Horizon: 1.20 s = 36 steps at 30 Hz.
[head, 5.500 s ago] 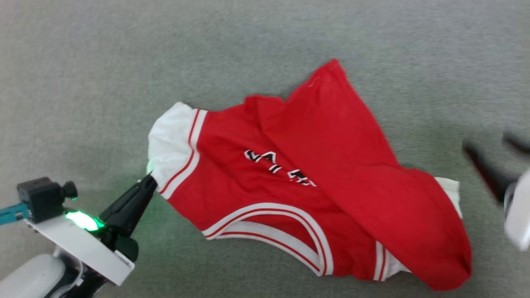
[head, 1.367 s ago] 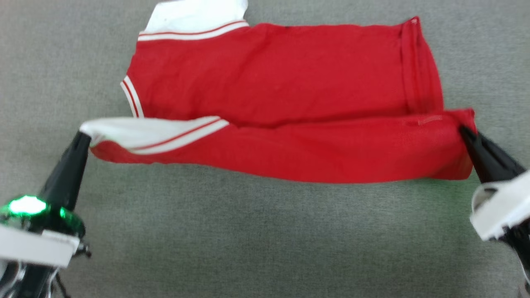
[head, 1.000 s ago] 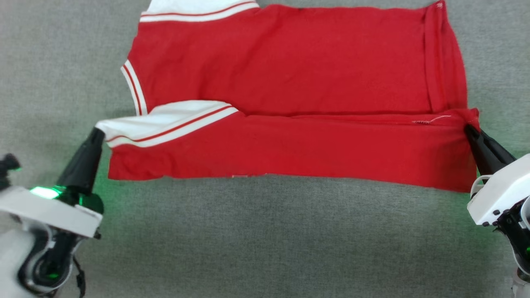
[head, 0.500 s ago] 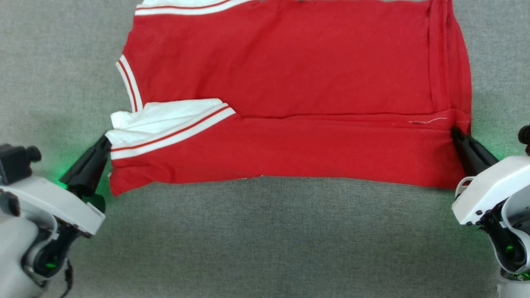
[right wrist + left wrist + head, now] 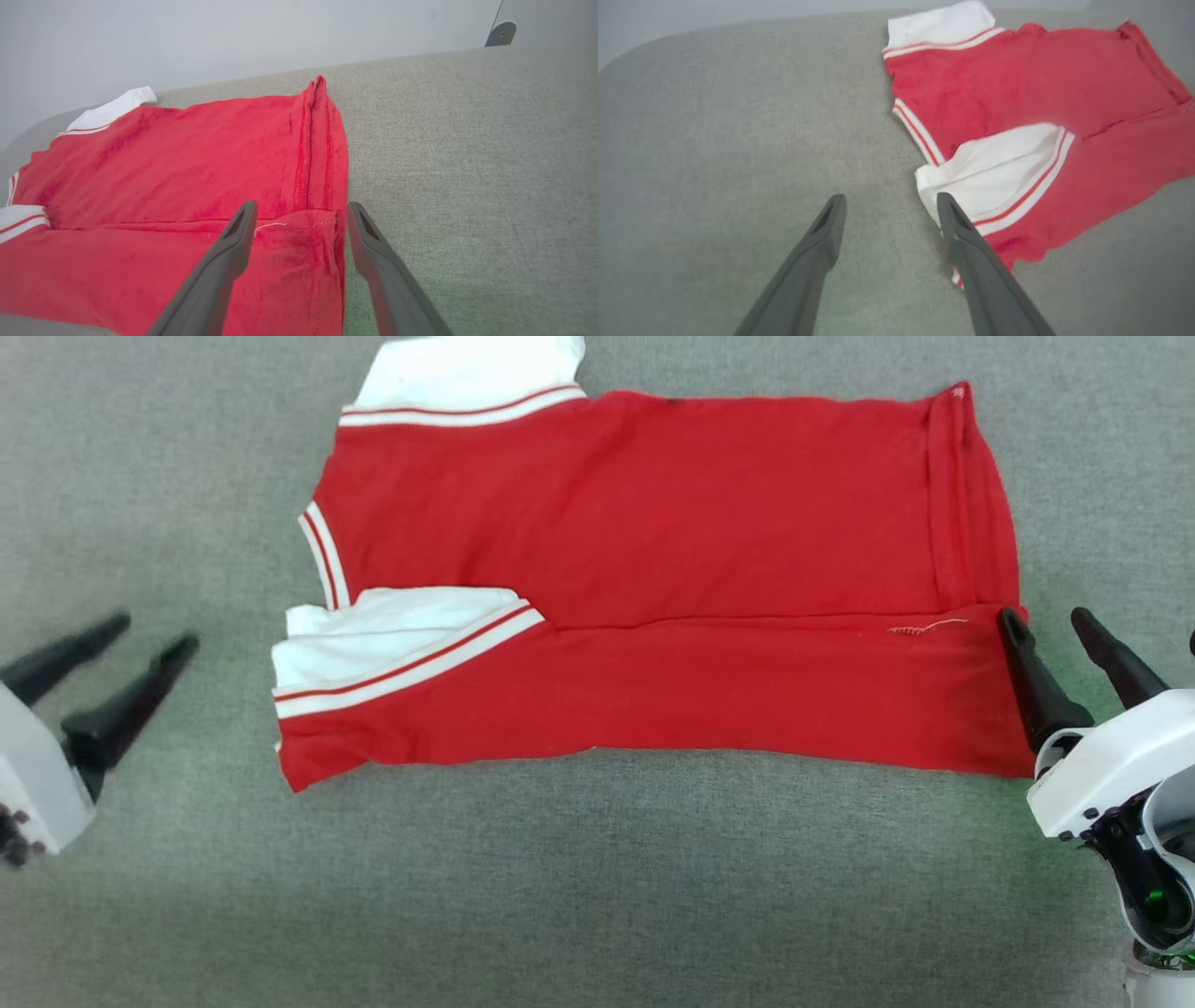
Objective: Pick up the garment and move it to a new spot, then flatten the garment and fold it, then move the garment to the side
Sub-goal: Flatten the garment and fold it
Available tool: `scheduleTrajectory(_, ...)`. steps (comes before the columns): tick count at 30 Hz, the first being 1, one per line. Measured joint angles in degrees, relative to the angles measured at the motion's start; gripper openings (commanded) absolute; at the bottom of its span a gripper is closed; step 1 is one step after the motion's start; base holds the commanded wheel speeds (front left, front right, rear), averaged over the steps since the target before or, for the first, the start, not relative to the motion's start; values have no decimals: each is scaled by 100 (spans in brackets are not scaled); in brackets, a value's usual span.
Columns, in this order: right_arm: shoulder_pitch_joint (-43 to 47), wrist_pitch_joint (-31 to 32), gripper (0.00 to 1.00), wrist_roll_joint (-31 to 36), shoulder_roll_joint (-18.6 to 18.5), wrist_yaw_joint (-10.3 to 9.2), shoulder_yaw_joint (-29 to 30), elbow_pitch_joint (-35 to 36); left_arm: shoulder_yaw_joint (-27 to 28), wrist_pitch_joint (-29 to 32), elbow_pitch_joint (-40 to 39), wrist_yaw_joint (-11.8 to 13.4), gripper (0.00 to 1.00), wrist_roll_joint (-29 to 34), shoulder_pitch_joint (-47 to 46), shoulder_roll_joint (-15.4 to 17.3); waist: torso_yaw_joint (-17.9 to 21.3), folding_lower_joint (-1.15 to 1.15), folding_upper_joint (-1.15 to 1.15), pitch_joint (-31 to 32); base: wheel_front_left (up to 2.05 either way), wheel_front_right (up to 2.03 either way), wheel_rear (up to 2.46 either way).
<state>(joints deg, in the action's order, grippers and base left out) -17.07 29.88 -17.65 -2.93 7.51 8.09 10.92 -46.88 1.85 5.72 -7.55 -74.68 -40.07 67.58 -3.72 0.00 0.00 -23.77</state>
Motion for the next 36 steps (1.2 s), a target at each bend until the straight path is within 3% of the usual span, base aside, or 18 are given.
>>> scheduleTrajectory(5, -4, -35, 100, -29, 1, 0, 12, -23, -364, 1701, -263, 7, 100, -486, -146, 211, 34, 0, 0, 106, 0, 0, 0)
scheduleTrajectory(8, -20, -75, 100, -68, 1, 0, -3, -53, -400, 2198, -319, 7, 100, -779, -299, 162, 69, 0, 0, 66, 0, 0, 0)
scheduleTrajectory(21, -36, -174, 100, -111, 2, 0, -58, 10, -466, 2953, -13, 7, 100, -1583, -428, -323, 299, 0, 0, -325, 0, 0, 0)
scheduleTrajectory(28, -64, -147, 100, -108, 2, 0, -54, 71, -444, 3195, -86, 5, 100, -1762, -449, -321, 391, 0, 0, -440, 0, 0, 0)
scheduleTrajectory(29, -87, -131, 100, -108, 2, 0, -55, 85, -438, 3201, -85, 5, 90, -1762, -449, -320, 400, 0, 0, -447, 0, 0, 0)
scheduleTrajectory(30, -95, -127, 100, -104, 1, 0, -63, 100, -432, 3218, -79, 5, 61, -1762, -449, -320, 407, 0, 0, -451, 0, 0, 0)
scheduleTrajectory(32, -94, -40, 100, -87, 1, 0, -118, 119, -410, 3211, -65, 7, 25, -1760, -449, -320, 415, 0, 0, -454, 0, 0, 0)
scheduleTrajectory(33, -94, 35, 100, -65, 1, 0, -155, 127, -401, 3183, -62, 7, 0, -1759, -449, -323, 417, 0, 0, -459, 0, 0, 0)
scheduleTrajectory(36, -97, 441, 100, 125, 2, 0, -314, 153, -394, 3162, -89, 5, 0, -1735, -449, -376, 413, 0, 0, -468, 0, 0, 0)
